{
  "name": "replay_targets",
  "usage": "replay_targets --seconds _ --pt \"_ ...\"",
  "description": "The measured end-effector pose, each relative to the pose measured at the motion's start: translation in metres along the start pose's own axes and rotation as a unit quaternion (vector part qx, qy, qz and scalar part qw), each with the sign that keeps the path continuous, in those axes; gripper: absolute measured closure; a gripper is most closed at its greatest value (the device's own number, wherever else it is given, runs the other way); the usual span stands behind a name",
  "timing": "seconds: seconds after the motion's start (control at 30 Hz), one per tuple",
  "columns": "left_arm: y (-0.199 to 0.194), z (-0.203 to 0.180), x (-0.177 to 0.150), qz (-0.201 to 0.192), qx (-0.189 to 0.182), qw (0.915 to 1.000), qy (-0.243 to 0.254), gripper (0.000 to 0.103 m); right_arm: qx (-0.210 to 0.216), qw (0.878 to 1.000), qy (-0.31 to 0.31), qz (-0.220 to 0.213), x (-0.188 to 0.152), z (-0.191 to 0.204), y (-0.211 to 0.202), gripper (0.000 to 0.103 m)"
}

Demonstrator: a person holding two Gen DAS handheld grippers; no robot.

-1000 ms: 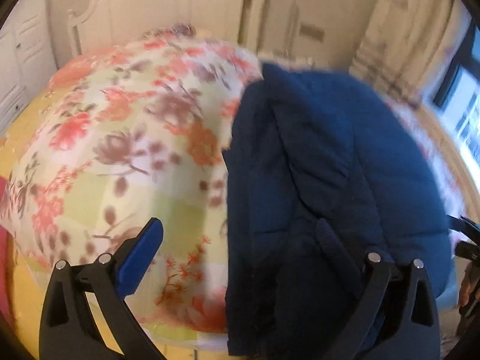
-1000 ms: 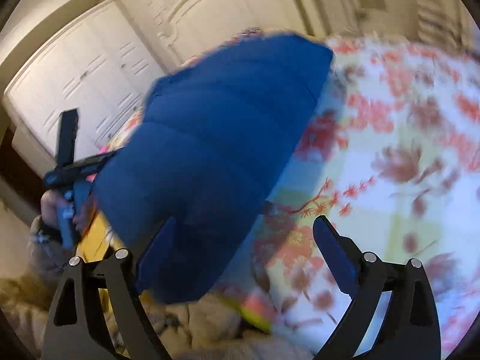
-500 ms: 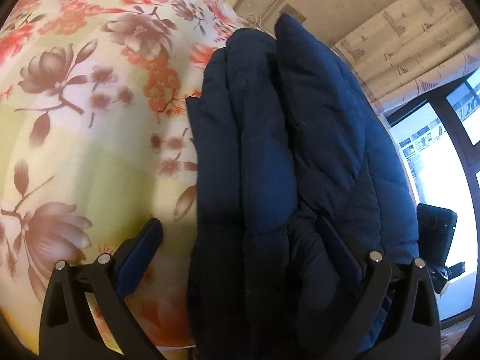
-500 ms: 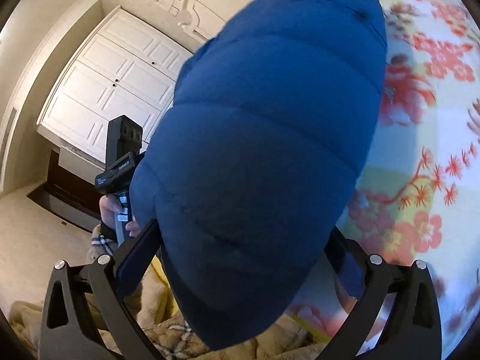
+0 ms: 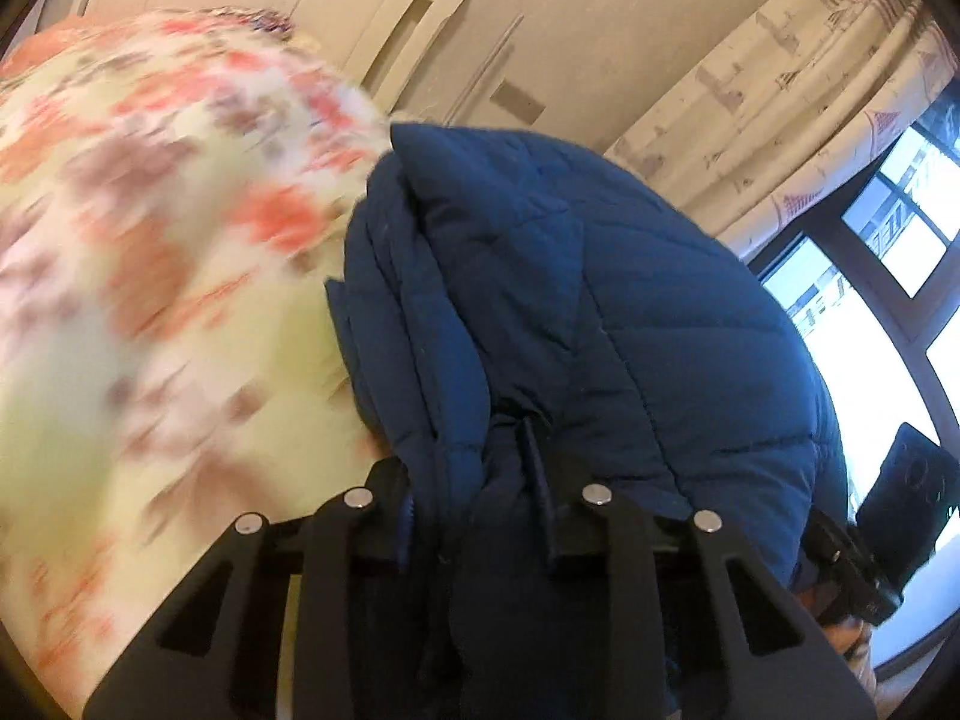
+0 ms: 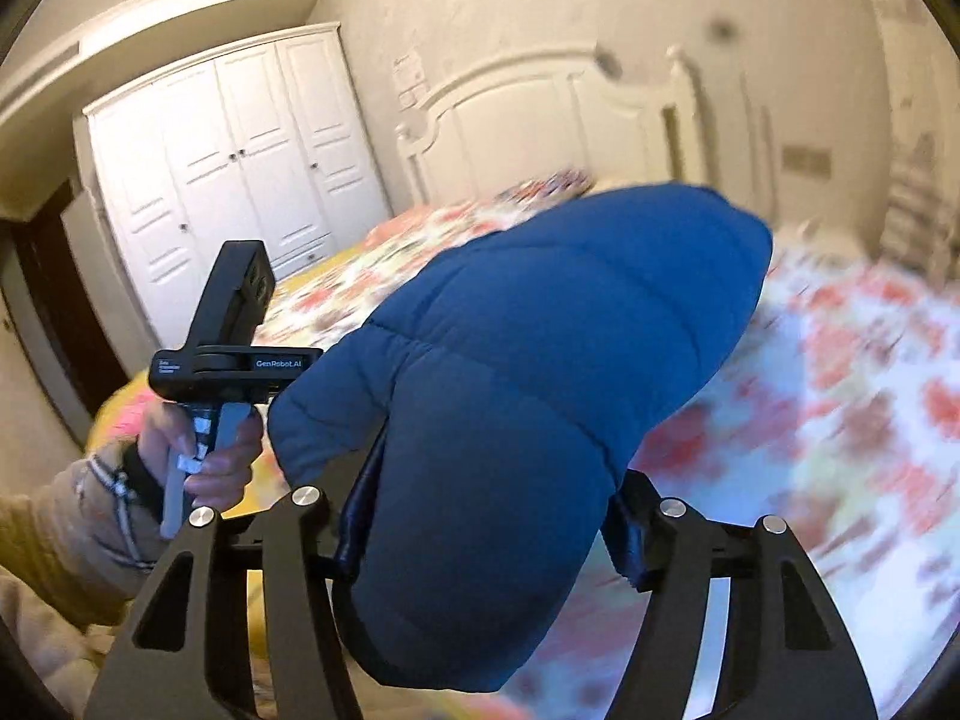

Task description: Fold large clothes

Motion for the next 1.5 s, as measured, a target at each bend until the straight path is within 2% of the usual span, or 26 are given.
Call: replay_targets --seconds 0.17,0.23,0.3,0.37,0.4,0.43,0.47,0.5,0.53,0.57,0.6,0.67,0.7,0.73,0.8,0.83,0.97,1.07,1.1,1.2,1.5 --pt "0.067 -0.056 0.045 -0.017 -0.004 0.9992 0.036 0.079 -0.041 0.998 0.030 -0.030 0.028 -0.087 0.000 0.041" --pt "0.097 -0.075 0.062 -0.015 0.012 0.9981 0.058 0.079 -0.061 0.996 0.051 -0.029 0.030 -0.132 0.008 0.041" --pt "0.137 -0.087 0.064 0.007 0.041 0.9960 0.079 0.079 -0.077 0.991 0.108 0.009 0.017 -0.184 0.019 0.041" --pt "0.157 -0.090 0.054 0.016 0.066 0.9923 0.103 0.075 -0.091 0.984 0.146 0.043 -0.004 -0.214 0.013 0.040" --pt "0.160 -0.093 0.050 0.011 0.081 0.9896 0.118 0.070 -0.089 0.982 0.160 0.046 -0.008 -0.218 0.013 0.034" --pt "0.155 -0.092 0.045 0.008 0.086 0.9887 0.123 0.067 -0.098 0.980 0.166 0.049 -0.011 -0.221 0.009 0.016" --pt "0.152 -0.092 0.043 0.004 0.090 0.9881 0.124 0.064 -0.124 0.979 0.155 0.051 -0.013 -0.219 -0.002 0.008" --pt "0.147 -0.092 0.043 0.000 0.099 0.9870 0.126 0.056 -0.131 0.979 0.147 0.052 -0.013 -0.215 -0.006 0.007" --pt "0.135 -0.085 0.042 -0.008 0.115 0.9849 0.129 0.041 -0.144 0.979 0.132 0.052 -0.010 -0.208 -0.015 0.007" --pt "0.122 -0.084 0.045 -0.030 0.145 0.9795 0.136 0.031 -0.161 0.978 0.121 0.043 -0.003 -0.200 -0.027 0.007" --pt "0.103 -0.084 0.049 -0.058 0.172 0.9722 0.148 0.017 -0.179 0.977 0.109 0.024 0.004 -0.190 -0.041 0.007" --pt "0.068 -0.104 0.050 -0.114 0.186 0.9593 0.180 0.005 -0.191 0.977 0.095 -0.009 0.017 -0.178 -0.063 0.006" --pt "0.054 -0.114 0.051 -0.136 0.188 0.9531 0.194 0.002 -0.198 0.976 0.085 -0.029 0.026 -0.165 -0.074 0.004" --pt "0.035 -0.132 0.051 -0.162 0.198 0.9416 0.218 0.002 -0.205 0.975 0.076 -0.044 0.033 -0.158 -0.081 0.004" --pt "0.009 -0.163 0.053 -0.189 0.219 0.9222 0.257 0.002 -0.223 0.971 0.061 -0.054 0.043 -0.141 -0.096 0.004" --pt "0.001 -0.177 0.054 -0.193 0.222 0.9167 0.271 0.002 -0.237 0.969 0.052 -0.052 0.051 -0.134 -0.100 0.004" --pt "-0.027 -0.219 0.058 -0.190 0.232 0.9107 0.284 0.002 -0.274 0.961 0.024 -0.021 0.072 -0.115 -0.112 0.004" --pt "-0.055 -0.239 0.052 -0.229 0.234 0.9004 0.286 0.002 -0.303 0.953 -0.007 -0.017 0.079 -0.100 -0.118 0.004" --pt "-0.061 -0.243 0.049 -0.233 0.230 0.9011 0.284 0.002 -0.307 0.951 -0.015 -0.019 0.079 -0.096 -0.120 0.004" --pt "-0.074 -0.249 0.040 -0.226 0.213 0.9118 0.269 0.002 -0.311 0.950 -0.020 -0.020 0.078 -0.084 -0.128 0.004" --pt "-0.084 -0.252 0.035 -0.222 0.200 0.9193 0.256 0.002 -0.304 0.952 -0.029 -0.031 0.077 -0.071 -0.137 0.004"
Point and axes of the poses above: each gripper's, at about its wrist camera, not at the fingertips, and y roughly the way its jaws point, z to its left, x to its top, the point moved 7 cm from there along y, roughly the way its jaws point, and after that the axes turned 7 degrees about -z, right-handed, at the moved point
